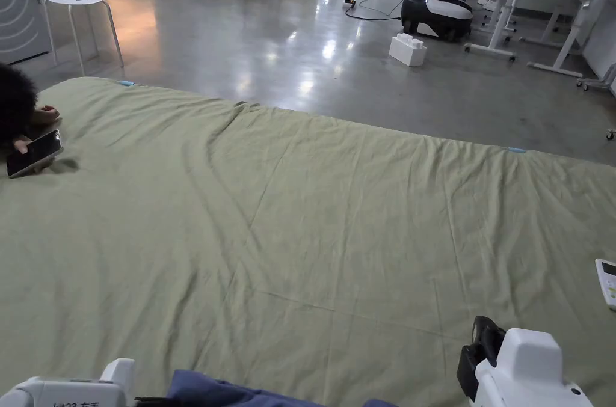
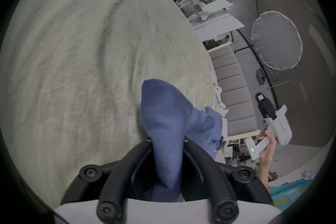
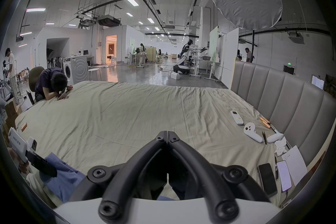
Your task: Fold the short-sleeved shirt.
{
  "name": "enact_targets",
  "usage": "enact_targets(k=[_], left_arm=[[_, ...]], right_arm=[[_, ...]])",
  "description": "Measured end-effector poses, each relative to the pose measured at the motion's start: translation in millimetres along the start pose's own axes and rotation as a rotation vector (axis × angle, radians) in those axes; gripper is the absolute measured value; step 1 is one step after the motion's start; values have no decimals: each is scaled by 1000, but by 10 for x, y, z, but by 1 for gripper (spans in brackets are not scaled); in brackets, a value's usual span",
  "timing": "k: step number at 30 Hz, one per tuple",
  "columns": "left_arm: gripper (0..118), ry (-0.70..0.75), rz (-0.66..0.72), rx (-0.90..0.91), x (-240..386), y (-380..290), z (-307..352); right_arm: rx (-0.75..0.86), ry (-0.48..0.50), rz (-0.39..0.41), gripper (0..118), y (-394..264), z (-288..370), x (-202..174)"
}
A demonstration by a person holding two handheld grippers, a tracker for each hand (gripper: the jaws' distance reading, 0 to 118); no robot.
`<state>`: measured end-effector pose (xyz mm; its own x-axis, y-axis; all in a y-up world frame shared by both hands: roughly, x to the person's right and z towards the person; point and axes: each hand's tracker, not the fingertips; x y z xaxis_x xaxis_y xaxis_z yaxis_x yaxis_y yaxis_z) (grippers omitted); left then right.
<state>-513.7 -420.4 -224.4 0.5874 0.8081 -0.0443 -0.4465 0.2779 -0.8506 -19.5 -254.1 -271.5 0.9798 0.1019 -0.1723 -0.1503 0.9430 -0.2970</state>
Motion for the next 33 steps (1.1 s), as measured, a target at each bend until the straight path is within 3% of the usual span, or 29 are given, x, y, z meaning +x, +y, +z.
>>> enact_targets(k=[5, 8, 13, 18, 27, 33], left_arm=[[15, -1, -38, 21, 102, 148, 311], [15, 70, -46, 57, 180, 352, 670], [15, 339, -154, 98, 661, 584, 1169], [15, 514, -226, 69, 1157, 641, 1172], [15, 410, -240, 1, 1892, 394, 673], [16, 432, -306, -51, 2109, 270, 245]], right_arm=[[5, 3, 6, 0, 17, 24, -1], [6, 6, 6, 0, 17, 23, 4], [6, 14, 7, 0, 9, 5, -5], [4, 27, -5, 0, 2, -22, -43], [-2, 37, -14, 0, -38, -46, -40], [-5, 34, -24, 0, -59, -43, -2]])
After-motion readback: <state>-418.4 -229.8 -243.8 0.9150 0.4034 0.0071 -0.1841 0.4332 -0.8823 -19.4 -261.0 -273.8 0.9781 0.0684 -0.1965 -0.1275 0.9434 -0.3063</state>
